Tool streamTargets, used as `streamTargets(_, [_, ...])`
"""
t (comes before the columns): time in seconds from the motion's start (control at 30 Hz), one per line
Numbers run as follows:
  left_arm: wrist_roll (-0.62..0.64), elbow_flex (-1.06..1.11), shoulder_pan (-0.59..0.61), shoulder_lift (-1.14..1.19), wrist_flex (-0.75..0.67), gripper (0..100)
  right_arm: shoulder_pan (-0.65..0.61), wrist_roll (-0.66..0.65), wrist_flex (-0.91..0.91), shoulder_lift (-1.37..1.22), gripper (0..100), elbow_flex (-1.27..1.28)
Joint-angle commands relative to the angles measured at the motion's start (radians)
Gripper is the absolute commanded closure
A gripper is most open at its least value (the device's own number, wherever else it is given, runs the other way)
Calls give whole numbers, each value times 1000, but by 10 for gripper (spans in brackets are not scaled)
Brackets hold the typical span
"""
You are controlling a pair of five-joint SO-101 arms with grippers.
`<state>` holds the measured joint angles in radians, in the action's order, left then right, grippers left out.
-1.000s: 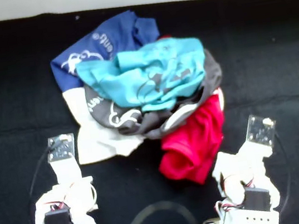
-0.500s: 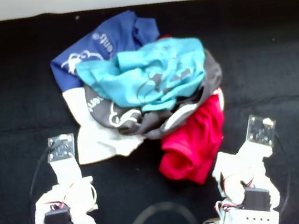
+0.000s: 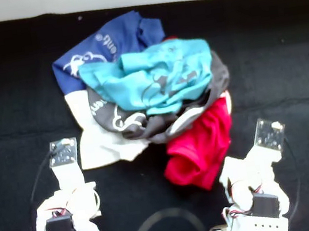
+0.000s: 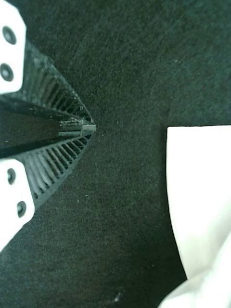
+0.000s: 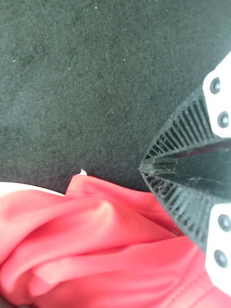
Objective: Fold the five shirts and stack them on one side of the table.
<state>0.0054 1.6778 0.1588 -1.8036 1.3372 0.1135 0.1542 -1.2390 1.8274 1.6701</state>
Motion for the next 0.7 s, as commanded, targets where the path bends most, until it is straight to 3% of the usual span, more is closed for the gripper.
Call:
streamTargets(0.0, [-8, 18, 5, -4, -9, 991, -4, 9, -1, 5, 993, 139])
streamTargets(0.17, [-11, 18, 2, -8, -40, 989, -4, 9, -1, 5, 993, 139])
streamTargets(0.37, [-12, -13, -1, -8, -374, 957, -4, 9, -1, 5, 993, 139])
streamTargets(0.57, [-6, -125, -1, -5, -258, 700, -4, 9, -1, 5, 993, 139])
streamTargets(0.67, [-6, -197, -1, -4, -140, 642, -4, 9, -1, 5, 993, 139])
